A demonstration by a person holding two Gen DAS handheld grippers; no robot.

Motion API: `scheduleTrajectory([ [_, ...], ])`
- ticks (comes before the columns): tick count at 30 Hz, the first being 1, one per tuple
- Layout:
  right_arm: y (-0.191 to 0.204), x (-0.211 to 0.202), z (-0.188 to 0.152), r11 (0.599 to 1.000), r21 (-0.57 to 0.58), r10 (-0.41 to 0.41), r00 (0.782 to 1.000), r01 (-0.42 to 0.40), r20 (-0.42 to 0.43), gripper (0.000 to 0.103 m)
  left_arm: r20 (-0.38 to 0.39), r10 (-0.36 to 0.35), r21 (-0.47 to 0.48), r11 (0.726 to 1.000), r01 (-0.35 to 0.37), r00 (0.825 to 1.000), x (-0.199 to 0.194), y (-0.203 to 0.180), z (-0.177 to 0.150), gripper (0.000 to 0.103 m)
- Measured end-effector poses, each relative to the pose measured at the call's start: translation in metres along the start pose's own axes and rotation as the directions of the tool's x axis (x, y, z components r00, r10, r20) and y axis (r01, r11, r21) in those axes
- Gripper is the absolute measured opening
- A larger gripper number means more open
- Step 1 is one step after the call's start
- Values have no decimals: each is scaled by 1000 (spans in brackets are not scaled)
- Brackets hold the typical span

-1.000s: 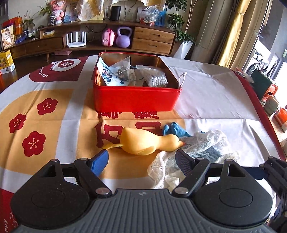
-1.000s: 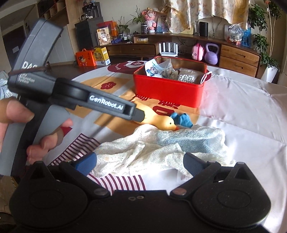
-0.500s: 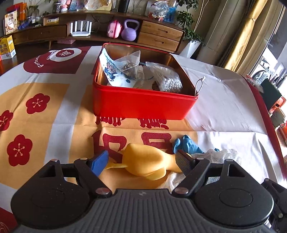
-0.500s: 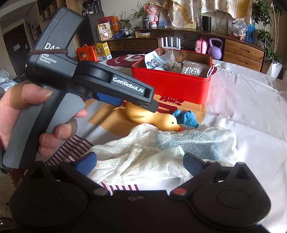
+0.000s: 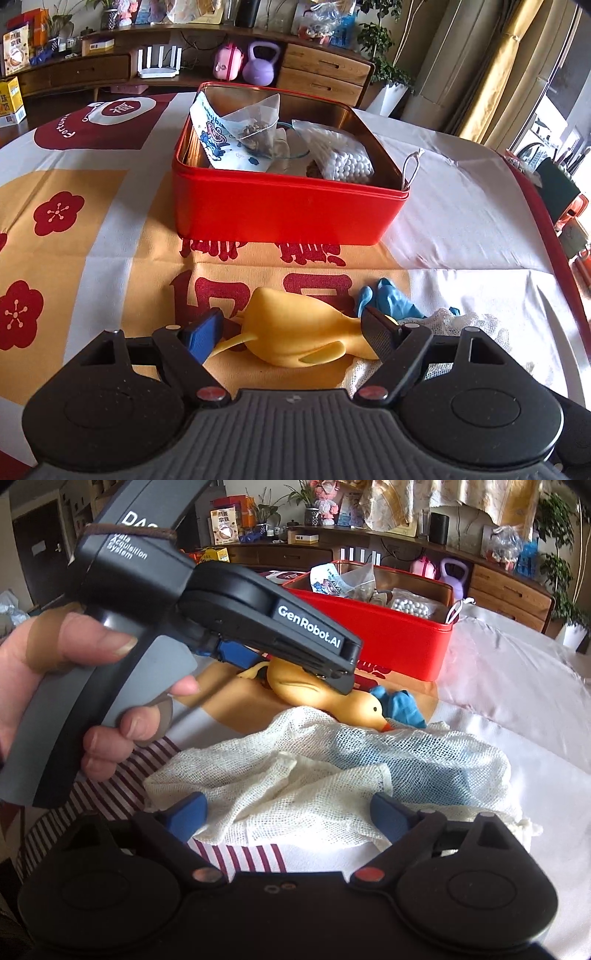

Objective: Organize soft objects
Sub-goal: 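Grasp the yellow rubber chicken with left gripper while right grasps the white mesh cloth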

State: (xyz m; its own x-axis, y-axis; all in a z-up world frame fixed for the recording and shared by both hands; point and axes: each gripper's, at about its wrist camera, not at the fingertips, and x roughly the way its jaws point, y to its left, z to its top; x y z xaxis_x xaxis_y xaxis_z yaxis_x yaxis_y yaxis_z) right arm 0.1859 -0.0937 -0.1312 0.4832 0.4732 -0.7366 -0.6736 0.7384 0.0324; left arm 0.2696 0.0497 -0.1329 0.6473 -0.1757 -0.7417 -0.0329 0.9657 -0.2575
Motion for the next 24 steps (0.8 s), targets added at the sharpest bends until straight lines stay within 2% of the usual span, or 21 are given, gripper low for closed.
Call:
scheduleTrajectory([
  [3, 3, 0, -2, 999, -27, -17, 1000, 17, 5, 88, 12, -17, -4, 1000, 17, 1000, -1, 1, -2, 70],
  [8, 4, 0, -1, 999, -49, -22, 1000, 23, 7, 83, 25, -30, 2, 1000, 30, 999, -3, -2, -5, 62],
  [11, 5, -1, 0, 998, -55, -20, 1000, 20, 8, 76, 28, -29, -8, 1000, 30, 999, -4, 0, -5, 51],
  [12, 6, -1, 0, 998, -55, -20, 1000, 20, 8, 72, 31, -19, -3, 1000, 19, 999, -5, -1, -5, 43],
  [13, 6, -1, 0, 998, -56, -18, 1000, 18, 8, 66, 33, -4, 6, 1000, 4, 999, -6, -2, -5, 41],
  [17, 10, -5, 2, 997, -69, -18, 1000, 18, 9, 48, 35, 3, 24, 1000, -4, 999, -10, -6, -6, 36],
  [21, 11, -9, 1, 996, -82, -20, 1000, 20, 11, 24, 39, 19, 40, 999, -21, 999, -16, -11, -8, 34],
  [24, 8, -15, 2, 997, -72, -35, 999, 37, 24, 17, 49, 28, 35, 999, -29, 998, -22, -11, -9, 34],
])
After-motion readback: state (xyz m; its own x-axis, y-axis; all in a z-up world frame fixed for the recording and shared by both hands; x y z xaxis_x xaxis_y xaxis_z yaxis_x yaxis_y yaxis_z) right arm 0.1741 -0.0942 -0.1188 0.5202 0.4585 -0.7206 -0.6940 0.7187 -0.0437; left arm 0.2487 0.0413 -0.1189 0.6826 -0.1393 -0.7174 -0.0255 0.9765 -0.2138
